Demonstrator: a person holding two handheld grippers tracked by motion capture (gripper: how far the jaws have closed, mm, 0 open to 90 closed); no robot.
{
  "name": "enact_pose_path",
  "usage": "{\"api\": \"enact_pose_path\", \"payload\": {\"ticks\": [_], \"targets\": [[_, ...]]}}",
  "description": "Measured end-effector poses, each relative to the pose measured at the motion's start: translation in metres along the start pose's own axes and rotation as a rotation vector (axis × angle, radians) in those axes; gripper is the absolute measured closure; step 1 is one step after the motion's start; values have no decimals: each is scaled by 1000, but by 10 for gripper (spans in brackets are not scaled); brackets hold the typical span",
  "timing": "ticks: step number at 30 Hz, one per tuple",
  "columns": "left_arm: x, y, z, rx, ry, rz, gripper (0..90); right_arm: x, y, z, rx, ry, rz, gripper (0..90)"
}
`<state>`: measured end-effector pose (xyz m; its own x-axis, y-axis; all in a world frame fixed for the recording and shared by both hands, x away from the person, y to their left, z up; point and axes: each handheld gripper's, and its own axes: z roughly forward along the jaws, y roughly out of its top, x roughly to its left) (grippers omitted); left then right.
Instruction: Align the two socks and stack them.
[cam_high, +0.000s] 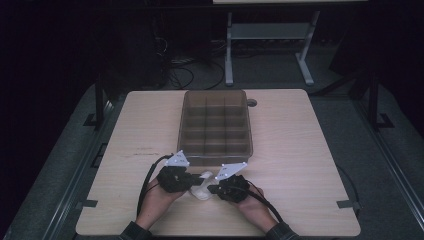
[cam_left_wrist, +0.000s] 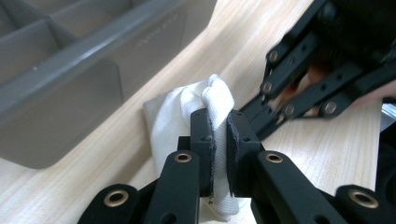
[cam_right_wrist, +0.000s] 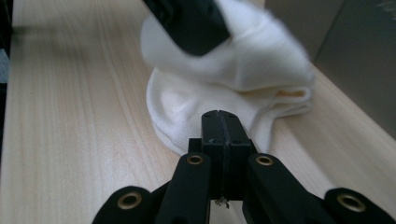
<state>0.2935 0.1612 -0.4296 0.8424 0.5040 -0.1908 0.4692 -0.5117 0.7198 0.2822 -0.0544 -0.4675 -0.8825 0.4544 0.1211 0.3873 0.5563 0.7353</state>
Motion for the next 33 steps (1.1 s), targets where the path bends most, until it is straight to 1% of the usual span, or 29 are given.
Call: {"api": "enact_pose_path", "payload": {"ticks": [1,2,4,6,8,10,12,13,14,16,18,19,20,23,24,25,26,27,28,30,31,32,33], "targets": [[-1,0,2,8,0,4,830,-1,0,-4,-5,0,-2,896],[-1,0,4,13,1,5,830,-2,-1,-8,-12,-1,9,896],[-2,-1,8,24,0,7,830,-5,-3,-18,-23,-16,8,894],[-2,-3,13,43,-1,10,830,-7,-7,-26,-35,-25,14,866],[-3,-4,16,57,7,19,829,-11,-11,-34,-42,-38,23,829],[-5,-5,19,68,8,22,829,-16,-16,-43,-53,-52,36,767],[-6,-6,23,82,13,35,828,-21,-20,-49,-54,-65,47,713],[-8,-6,24,84,14,32,828,-23,-23,-53,-55,-76,59,666],[-8,-7,26,88,11,33,828,-25,-26,-57,-59,-91,59,614],[-9,-7,27,89,11,34,825,-30,-34,-64,-57,-113,76,538],[-8,-7,26,91,8,37,817,-35,-42,-71,-57,-145,88,469],[-8,-8,26,85,2,30,812,-39,-47,-76,-54,-167,94,435],[-8,-8,25,78,-1,24,806,-42,-53,-82,-62,-194,112,394],[-8,-7,21,58,-4,25,786,-51,-66,-97,-74,-245,149,307],[-8,-7,19,53,-5,24,767,-54,-71,-102,-83,-255,171,277],[-8,-7,18,46,-2,24,748,-56,-75,-105,-85,-267,181,249],[-8,-6,16,39,-5,20,715,-59,-79,-108,-80,-284,196,220],[-8,-6,14,32,-8,16,696,-61,-82,-111,-74,-291,208,201],[-8,-6,13,26,-7,14,675,-63,-87,-113,-70,-303,221,164],[-8,-6,9,6,-13,11,632,-67,-93,-115,-61,-325,231,138],[-8,-5,6,-7,-13,9,622,-68,-95,-116,-55,-335,240,138],[-8,-5,4,-15,-14,10,620,-70,-98,-117,-50,-354,247,135],[-9,-4,2,-28,-16,9,619,-72,-100,-117,-46,-361,247,133]]}}
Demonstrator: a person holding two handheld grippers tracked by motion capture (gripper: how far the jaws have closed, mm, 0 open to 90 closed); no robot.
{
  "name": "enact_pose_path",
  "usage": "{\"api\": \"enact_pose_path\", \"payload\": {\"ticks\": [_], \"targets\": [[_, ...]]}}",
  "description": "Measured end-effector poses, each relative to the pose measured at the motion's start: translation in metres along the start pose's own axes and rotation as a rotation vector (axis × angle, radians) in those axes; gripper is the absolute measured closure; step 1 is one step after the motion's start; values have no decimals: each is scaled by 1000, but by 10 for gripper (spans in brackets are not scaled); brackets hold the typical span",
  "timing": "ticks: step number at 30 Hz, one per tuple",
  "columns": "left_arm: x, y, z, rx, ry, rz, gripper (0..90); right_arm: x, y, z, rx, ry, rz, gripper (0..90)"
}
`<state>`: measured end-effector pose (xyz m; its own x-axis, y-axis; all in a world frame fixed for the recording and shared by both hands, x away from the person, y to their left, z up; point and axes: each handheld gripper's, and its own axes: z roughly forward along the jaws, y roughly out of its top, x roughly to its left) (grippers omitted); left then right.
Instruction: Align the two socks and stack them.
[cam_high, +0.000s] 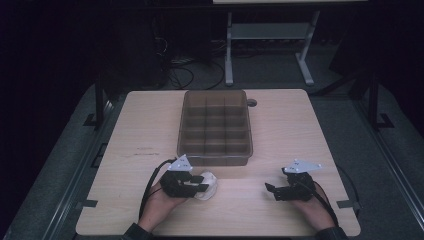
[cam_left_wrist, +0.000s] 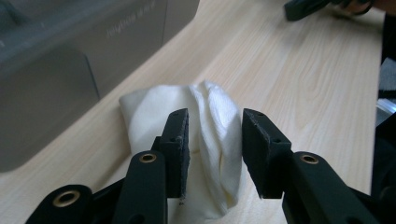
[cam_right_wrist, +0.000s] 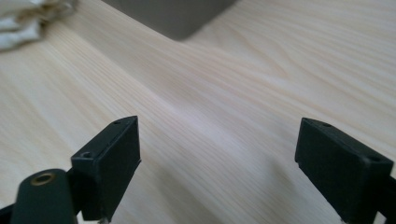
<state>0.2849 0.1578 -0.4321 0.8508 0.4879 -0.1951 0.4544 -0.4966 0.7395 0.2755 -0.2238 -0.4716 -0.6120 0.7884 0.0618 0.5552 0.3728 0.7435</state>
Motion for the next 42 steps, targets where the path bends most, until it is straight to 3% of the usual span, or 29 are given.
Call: {"api": "enact_pose_path", "payload": {"ticks": [4,9,10,15,19,29,32,38,42], "targets": [[2,2,-7,-37,7,-2,666,-7,-4,2,13,-26,15,130],[6,4,-6,-20,21,1,887,-9,-5,6,31,-43,10,130],[7,3,-5,-16,24,-1,898,-9,-6,7,34,-43,12,130],[4,5,2,0,9,6,899,-9,-6,7,29,-50,3,130],[-6,7,8,24,-2,45,899,-8,-6,8,30,-52,2,130],[-18,3,34,121,-2,98,899,-8,-6,8,30,-48,-2,131],[-19,2,38,122,-7,94,899,-8,-6,8,29,-46,-4,131],[-19,7,24,75,1,99,859,-8,-5,9,28,-42,-6,131],[-15,8,13,43,31,95,764,-7,-5,9,31,-42,-6,131]]}}
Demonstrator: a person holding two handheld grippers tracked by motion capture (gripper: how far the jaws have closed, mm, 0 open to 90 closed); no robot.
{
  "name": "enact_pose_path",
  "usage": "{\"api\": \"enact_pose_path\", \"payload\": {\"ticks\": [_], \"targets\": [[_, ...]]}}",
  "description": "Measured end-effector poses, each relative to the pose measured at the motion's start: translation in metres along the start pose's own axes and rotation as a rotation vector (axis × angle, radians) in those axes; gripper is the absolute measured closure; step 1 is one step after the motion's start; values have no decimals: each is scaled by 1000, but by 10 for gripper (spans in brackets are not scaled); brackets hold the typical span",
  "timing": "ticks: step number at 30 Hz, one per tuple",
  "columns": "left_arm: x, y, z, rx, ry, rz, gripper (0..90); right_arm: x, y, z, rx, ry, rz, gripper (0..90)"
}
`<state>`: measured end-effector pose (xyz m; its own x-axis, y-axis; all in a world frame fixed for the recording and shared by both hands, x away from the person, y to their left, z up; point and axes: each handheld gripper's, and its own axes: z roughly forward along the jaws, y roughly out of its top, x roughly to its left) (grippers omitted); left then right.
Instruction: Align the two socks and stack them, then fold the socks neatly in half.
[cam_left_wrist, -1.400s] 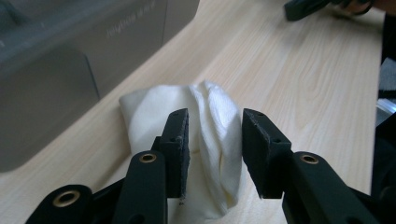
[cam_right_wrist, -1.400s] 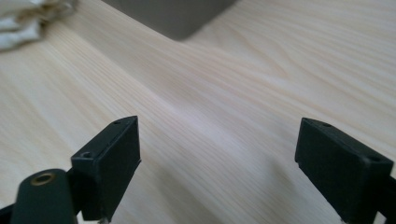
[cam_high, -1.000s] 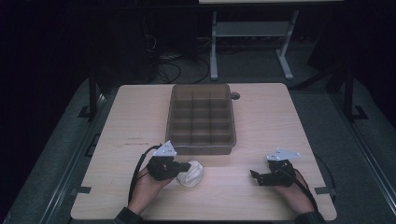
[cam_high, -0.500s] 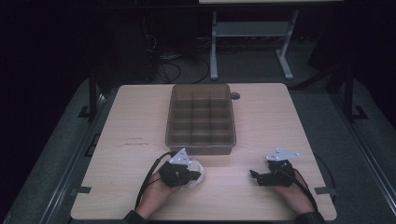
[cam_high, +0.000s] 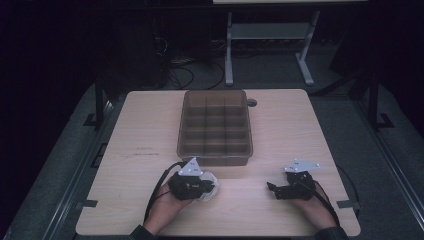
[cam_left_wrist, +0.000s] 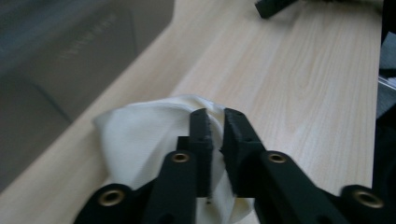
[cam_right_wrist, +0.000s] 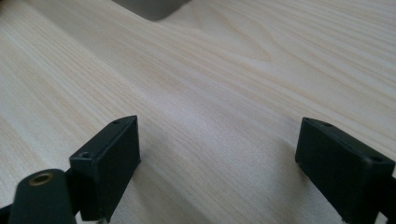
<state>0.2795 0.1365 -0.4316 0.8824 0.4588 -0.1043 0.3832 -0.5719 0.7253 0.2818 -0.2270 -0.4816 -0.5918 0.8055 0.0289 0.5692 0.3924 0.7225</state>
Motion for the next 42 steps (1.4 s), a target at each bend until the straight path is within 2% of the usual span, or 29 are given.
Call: {"api": "enact_pose_path", "payload": {"ticks": [2,4,7,11,14,17,24,27,33,42], "targets": [[4,-1,-3,-7,23,-20,651,0,0,0,-1,2,-3,131],[9,-3,-5,-25,34,-42,577,0,0,0,-1,3,-5,131],[13,-5,-4,-26,48,-62,428,0,0,0,-1,6,-6,131],[17,-10,2,-13,61,-91,276,1,0,0,-2,9,-9,131],[19,-14,8,1,58,-103,216,1,0,0,-2,11,-10,131],[19,-16,13,17,65,-95,180,1,0,0,-1,12,-8,131],[17,-19,24,71,70,-75,160,2,0,0,0,15,-12,131],[16,-22,26,62,64,-88,160,2,0,0,-1,16,-15,131],[14,-23,26,58,80,-84,166,2,0,0,-1,18,-20,131],[11,-22,24,53,29,-75,364,3,1,1,1,22,-20,130]]}}
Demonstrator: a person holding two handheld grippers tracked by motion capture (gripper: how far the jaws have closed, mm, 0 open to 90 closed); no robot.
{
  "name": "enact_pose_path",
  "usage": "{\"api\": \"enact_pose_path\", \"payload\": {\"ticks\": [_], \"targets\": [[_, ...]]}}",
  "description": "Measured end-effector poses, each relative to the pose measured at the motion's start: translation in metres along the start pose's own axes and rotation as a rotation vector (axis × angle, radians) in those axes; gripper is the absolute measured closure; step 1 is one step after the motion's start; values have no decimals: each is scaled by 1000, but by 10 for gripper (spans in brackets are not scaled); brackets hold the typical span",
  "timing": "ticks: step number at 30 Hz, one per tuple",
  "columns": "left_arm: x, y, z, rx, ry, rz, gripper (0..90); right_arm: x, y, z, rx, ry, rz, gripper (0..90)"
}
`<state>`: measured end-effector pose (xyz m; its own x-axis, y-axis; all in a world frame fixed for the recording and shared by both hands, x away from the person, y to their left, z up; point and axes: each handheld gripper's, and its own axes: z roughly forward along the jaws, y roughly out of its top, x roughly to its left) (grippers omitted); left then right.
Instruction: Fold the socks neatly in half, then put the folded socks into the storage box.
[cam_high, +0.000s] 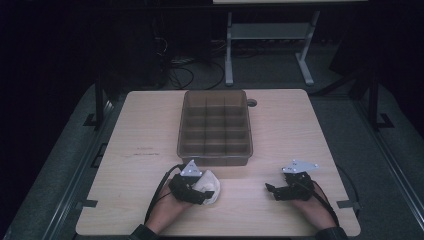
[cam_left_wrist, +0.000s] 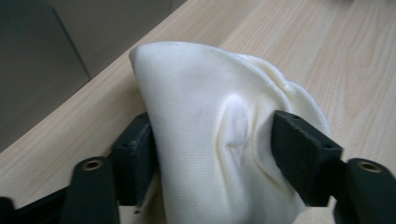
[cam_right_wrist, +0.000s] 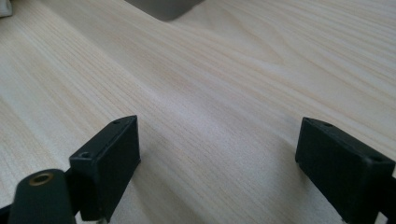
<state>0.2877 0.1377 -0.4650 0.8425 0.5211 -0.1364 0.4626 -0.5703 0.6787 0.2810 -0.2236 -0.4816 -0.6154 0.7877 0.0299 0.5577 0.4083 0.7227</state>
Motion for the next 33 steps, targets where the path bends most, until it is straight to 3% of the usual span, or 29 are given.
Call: {"api": "enact_pose_path", "payload": {"ticks": [8,13,19,33], "targets": [[1,0,0,4,-88,-21,619,0,0,0,-2,3,-7,131],[0,1,-1,12,-100,-23,689,0,0,0,-2,5,-9,131],[-2,5,-2,20,-98,-3,718,1,0,0,0,9,-10,130],[-5,14,-18,-28,-113,32,722,1,0,1,-2,9,-8,130]]}}
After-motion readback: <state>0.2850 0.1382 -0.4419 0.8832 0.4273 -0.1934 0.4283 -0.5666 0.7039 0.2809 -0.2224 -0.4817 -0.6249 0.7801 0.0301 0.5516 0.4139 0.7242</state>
